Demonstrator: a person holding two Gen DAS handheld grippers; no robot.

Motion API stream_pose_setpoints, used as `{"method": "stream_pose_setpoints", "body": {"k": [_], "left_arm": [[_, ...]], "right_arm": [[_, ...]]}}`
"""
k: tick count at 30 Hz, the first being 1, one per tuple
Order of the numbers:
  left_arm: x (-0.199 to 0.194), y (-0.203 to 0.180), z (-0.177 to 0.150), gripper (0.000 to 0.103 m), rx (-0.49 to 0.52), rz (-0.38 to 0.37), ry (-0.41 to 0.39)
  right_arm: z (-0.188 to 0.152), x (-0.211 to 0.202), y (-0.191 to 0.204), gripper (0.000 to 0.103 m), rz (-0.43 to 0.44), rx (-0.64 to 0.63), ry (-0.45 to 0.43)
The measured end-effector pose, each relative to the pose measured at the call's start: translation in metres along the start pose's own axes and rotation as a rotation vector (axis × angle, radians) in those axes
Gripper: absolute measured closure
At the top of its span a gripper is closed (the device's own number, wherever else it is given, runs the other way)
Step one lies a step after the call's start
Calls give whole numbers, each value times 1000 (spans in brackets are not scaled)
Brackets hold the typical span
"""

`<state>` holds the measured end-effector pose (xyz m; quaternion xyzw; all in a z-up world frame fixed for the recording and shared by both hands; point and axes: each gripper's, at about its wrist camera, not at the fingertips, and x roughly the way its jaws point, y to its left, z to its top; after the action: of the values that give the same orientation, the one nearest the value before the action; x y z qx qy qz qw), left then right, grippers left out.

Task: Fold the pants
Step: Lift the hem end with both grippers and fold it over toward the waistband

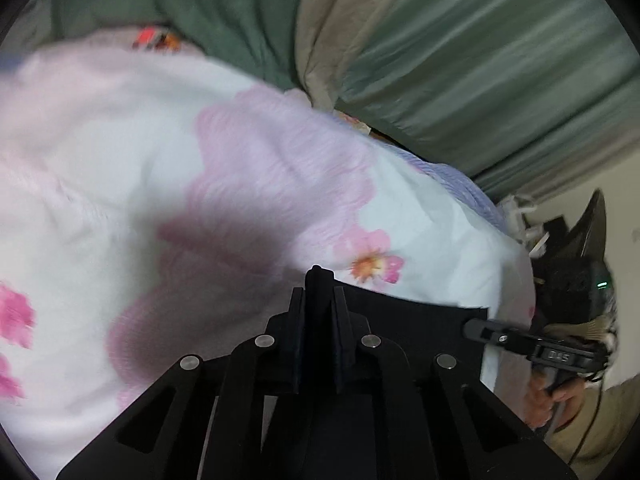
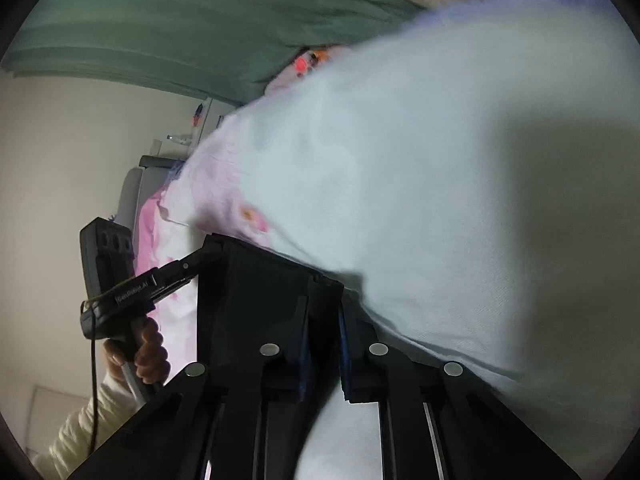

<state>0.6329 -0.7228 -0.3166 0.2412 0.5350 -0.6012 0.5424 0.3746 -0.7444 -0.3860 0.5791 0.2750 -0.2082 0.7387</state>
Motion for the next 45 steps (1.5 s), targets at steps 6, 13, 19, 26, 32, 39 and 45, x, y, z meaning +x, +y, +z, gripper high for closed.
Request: {"method": "stream_pose_setpoints", "body": {"k": [6, 13, 19, 26, 32, 39, 45], "left_arm": [[-48, -21, -2, 90, 34, 12, -60], [-136, -51, -19, 90, 110, 55, -156], [-229, -59, -79, 90, 103, 129, -263], [-301, -44, -187, 90, 11, 189, -338], [-330, -15, -295, 90, -133, 202, -392], [-331, 21, -407, 90, -262, 231, -377], [-300, 57, -473, 90, -365, 260, -290]], "right_arm": [[-4, -28, 44, 91, -69, -164, -41], [-25, -88, 121, 91, -87, -402, -91], [-79, -130, 203, 91, -109, -697, -118], [-168, -153, 278, 91, -61, -912, -93], [-272, -152, 317, 91, -43, -1102, -1], [-397, -121, 325, 91, -21, -1268, 194], [-474, -74, 312, 91, -49, -1360, 341]]}}
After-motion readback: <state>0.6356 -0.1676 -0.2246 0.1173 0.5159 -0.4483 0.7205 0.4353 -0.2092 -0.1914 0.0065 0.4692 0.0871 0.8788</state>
